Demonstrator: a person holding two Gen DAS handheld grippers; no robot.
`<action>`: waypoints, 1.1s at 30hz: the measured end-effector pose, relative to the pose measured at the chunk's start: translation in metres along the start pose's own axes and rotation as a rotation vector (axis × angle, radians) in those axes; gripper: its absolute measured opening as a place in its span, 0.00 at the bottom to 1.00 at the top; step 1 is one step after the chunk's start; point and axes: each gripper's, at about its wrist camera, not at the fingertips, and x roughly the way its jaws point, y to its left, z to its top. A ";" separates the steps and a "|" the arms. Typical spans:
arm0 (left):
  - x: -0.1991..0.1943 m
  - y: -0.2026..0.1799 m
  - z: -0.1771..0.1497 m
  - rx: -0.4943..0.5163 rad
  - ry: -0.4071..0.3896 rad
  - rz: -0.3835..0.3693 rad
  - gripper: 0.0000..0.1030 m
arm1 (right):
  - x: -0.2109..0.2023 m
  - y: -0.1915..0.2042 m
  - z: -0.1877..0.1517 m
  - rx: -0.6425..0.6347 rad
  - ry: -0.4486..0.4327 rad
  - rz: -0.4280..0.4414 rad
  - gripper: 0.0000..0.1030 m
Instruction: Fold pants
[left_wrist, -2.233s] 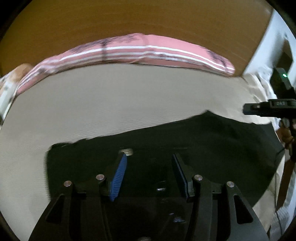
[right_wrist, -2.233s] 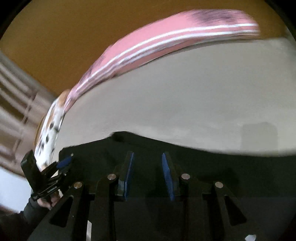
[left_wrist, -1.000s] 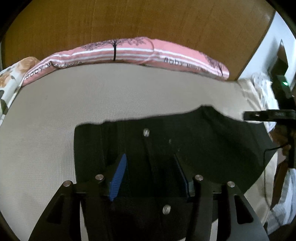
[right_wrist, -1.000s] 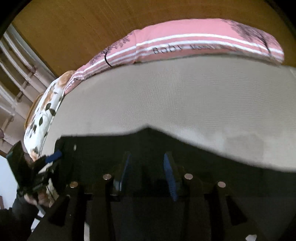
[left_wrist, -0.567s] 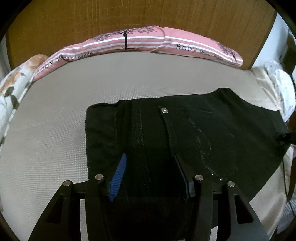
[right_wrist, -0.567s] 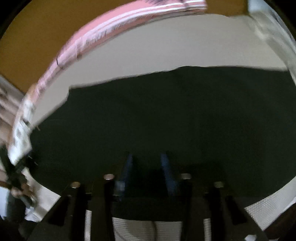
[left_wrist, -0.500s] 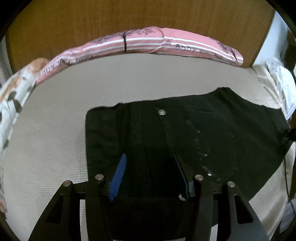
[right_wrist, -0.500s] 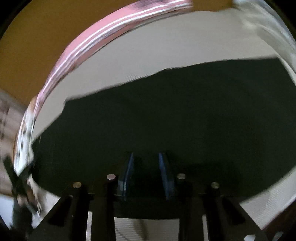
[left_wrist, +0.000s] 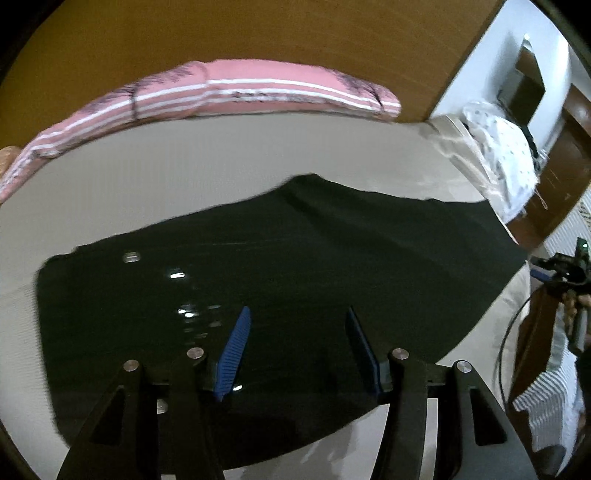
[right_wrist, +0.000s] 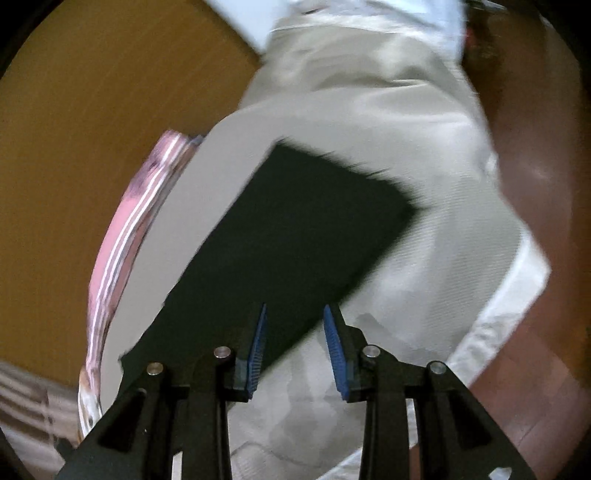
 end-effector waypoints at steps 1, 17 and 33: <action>0.004 -0.007 0.002 0.006 0.004 -0.008 0.54 | 0.000 -0.009 0.006 0.023 -0.003 0.005 0.30; 0.042 -0.052 0.004 0.047 0.084 -0.016 0.54 | 0.035 -0.051 0.048 0.150 -0.061 0.032 0.28; 0.018 -0.005 0.001 -0.112 0.016 -0.005 0.54 | 0.021 0.077 0.037 -0.008 -0.048 0.248 0.11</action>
